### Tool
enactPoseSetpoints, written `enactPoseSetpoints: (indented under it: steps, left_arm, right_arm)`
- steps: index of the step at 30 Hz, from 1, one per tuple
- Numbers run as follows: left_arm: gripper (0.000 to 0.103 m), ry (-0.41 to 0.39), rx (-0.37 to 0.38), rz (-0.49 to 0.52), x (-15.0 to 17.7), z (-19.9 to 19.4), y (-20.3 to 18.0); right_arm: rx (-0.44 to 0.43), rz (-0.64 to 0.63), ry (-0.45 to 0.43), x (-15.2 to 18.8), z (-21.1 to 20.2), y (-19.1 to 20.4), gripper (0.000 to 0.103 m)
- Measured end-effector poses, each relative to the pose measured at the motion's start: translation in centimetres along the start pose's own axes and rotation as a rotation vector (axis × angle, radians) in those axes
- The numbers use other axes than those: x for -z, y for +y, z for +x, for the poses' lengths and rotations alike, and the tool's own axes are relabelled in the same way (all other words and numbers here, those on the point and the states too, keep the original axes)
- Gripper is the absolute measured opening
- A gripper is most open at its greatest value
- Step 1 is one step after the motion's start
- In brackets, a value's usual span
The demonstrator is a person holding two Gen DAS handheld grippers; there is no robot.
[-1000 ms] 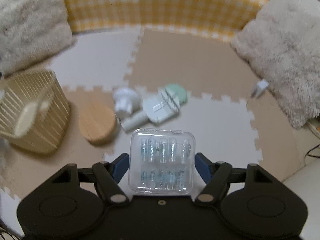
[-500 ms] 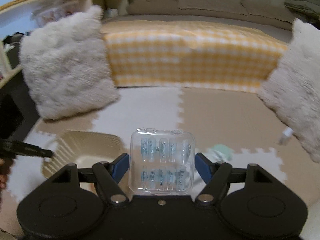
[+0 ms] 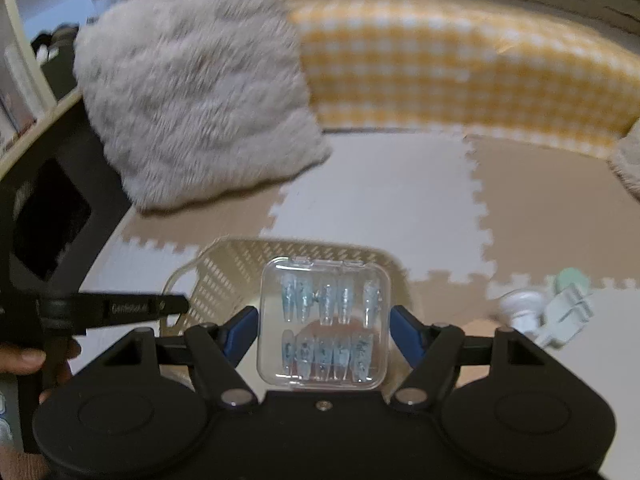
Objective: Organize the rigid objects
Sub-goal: 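Carry the clear plastic box into the basket and open the right gripper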
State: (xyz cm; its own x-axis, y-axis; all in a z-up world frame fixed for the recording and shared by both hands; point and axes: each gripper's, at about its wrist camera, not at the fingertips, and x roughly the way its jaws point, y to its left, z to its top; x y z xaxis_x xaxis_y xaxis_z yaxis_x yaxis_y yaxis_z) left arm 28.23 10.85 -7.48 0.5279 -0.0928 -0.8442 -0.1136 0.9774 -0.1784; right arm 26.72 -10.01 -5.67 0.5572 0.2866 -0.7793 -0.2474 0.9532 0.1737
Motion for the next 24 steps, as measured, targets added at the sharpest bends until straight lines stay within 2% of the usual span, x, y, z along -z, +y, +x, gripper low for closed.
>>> enactPoseSetpoints:
  steps: [5, 10, 16, 24]
  left_arm:
    - [0.006, 0.001, 0.003, -0.004, 0.0, 0.0, 0.0]
    - [0.006, 0.001, 0.003, -0.004, 0.0, 0.0, 0.0]
    - [0.007, 0.001, 0.006, -0.002, 0.0, 0.0, -0.1]
    - [0.007, 0.005, 0.008, 0.002, 0.0, 0.0, 0.0]
  right_arm:
    - [0.054, 0.018, 0.106, 0.2, 2.3, 0.7, 0.073]
    - [0.106, 0.034, 0.166, 0.5, 3.5, 0.4, 0.073]
    - [0.127, 0.017, 0.176, 0.5, 3.7, 0.8, 0.073]
    - [0.1, 0.038, 0.2, 0.7, 4.2, 0.7, 0.077]
